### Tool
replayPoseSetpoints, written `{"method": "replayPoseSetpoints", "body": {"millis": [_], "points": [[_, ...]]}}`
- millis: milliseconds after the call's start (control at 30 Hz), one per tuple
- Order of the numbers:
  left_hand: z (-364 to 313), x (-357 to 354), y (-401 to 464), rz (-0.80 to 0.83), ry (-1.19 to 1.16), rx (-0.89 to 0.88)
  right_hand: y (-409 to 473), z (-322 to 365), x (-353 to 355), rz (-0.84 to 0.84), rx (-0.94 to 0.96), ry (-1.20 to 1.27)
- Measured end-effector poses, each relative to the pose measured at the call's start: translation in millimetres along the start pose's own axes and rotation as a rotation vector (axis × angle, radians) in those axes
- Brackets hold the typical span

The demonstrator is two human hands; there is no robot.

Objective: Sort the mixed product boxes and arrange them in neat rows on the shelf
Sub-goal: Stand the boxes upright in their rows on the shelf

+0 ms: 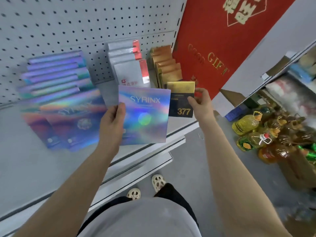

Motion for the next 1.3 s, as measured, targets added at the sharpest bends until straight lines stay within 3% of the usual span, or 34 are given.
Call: {"method": "replayPoseSetpoints", "body": {"millis": [133,400,500,567,633,733,800,1033,1200,1300], "points": [[6.0,-15.2,0.5,-0.12,0.0,0.034,50.0,-7.0,-19.4,0.117,-0.036,-0.053],[17.9,-42.6,-9.8,-0.334,0.018,0.069,85.0,-10.5,-37.3,0.186,0.149,-0.271],[18.3,-44.5,-14.1,-0.362,0.012,0.057,77.7,14.8,-30.4,0.019,0.453,-0.326],[18.0,-42.7,-15.4,-0.381,0.012,0.063,61.7,42.3,-34.3,-0.012,0.633,-0.219],[17.9,-36.2,-16.9,-0.415,-0.004,0.062,41.5,67.1,-55.7,0.228,0.638,-0.073],[19.2,-19.7,-24.6,-0.457,-0.028,0.033,5.7,83.0,-98.1,0.781,0.429,0.003],[20.0,-4.0,-33.8,-0.505,-0.018,0.027,-9.9,88.7,-115.4,0.938,0.417,0.055],[35.8,67.6,-61.2,-0.823,0.017,0.004,-71.4,110.9,-166.6,1.02,0.664,0.067],[59.4,113.3,-68.9,-0.854,0.188,0.06,-121.6,136.6,-199.4,1.046,0.838,0.072],[59.7,122.0,-59.0,-0.792,0.343,-0.019,-139.3,147.5,-208.5,0.983,1.033,0.001]]}}
Point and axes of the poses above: each hand's wrist, its own y-axis towards the middle knuckle, its own x-axis out of the back of the hand, z = x × y, the point moved 6 cm from there along y, towards the middle knuckle, and after that the axes turned 9 degrees about -z, right-handed, at the moved point
